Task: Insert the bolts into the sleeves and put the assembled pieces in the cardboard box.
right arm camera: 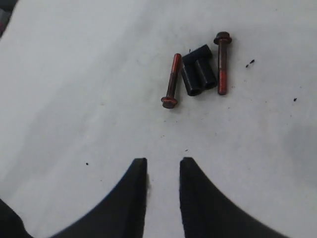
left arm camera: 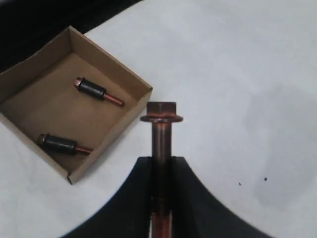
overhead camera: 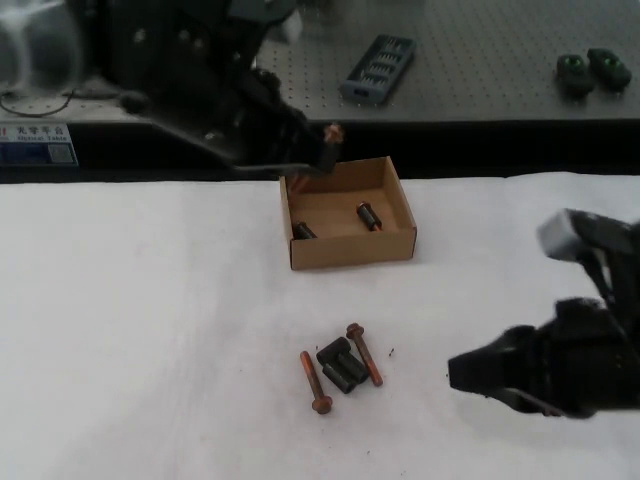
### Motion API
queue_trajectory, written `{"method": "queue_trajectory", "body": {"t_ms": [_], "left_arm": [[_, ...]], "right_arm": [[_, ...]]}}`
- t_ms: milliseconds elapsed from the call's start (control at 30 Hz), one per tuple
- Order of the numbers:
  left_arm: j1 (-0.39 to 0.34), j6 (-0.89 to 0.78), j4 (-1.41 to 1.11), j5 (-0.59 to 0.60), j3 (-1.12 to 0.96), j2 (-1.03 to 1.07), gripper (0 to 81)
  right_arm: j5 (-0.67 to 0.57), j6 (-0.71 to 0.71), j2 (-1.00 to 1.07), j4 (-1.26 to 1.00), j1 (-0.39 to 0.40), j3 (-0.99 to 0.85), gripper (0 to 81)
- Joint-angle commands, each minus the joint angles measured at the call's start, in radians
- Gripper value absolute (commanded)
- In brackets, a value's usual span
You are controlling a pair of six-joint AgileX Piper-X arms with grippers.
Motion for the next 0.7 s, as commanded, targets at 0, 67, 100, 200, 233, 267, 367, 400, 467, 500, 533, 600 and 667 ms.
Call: {"method": "queue_trajectory", "body": {"t_ms": [0,67,100,200,233,267,367,400,467,500,533,600,667], "left_arm": [[0.023,-0.106,-0.148,0.026,0.159,-0.107,0.6],[0.037,-0.211,-0.289,0.011,0.310,-0.203,0.6],[0.042,-0.250,-0.345,0.008,0.381,-0.243,0.6],[0.049,-0.379,-0.519,-0.022,0.564,-0.391,0.6],[0.049,-0.405,-0.561,-0.030,0.603,-0.428,0.6],[0.049,-0.432,-0.590,-0.037,0.647,-0.473,0.6],[0.049,-0.461,-0.611,-0.058,0.727,-0.595,0.6],[0.049,-0.461,-0.611,-0.069,0.745,-0.629,0.6],[0.049,-0.457,-0.611,-0.090,0.771,-0.677,0.6],[0.049,-0.452,-0.611,-0.094,0.780,-0.696,0.6],[0.049,-0.450,-0.611,-0.093,0.787,-0.706,0.6],[0.049,-0.445,-0.615,-0.093,0.811,-0.715,0.6],[0.049,-0.428,-0.640,-0.093,0.847,-0.710,0.6]], "right_arm": [[-0.005,-0.110,0.109,0.105,-0.006,-0.123,18.7],[-0.005,-0.128,0.173,0.133,-0.006,-0.184,18.7],[-0.005,-0.145,0.212,0.145,-0.006,-0.213,18.7],[-0.005,-0.215,0.342,0.173,-0.006,-0.304,18.7],[-0.005,-0.237,0.390,0.189,-0.006,-0.340,18.7],[-0.005,-0.253,0.430,0.213,-0.006,-0.371,18.7],[-0.005,-0.297,0.566,0.278,-0.006,-0.488,18.7],[-0.005,-0.317,0.614,0.299,-0.006,-0.527,18.7],[-0.005,-0.354,0.702,0.338,-0.006,-0.597,18.7],[0.005,-0.370,0.740,0.363,-0.006,-0.636,18.7],[0.018,-0.385,0.775,0.390,-0.006,-0.672,18.7],[0.047,-0.424,0.826,0.435,-0.006,-0.728,18.7],[0.067,-0.448,0.868,0.467,-0.006,-0.777,18.7]]}}
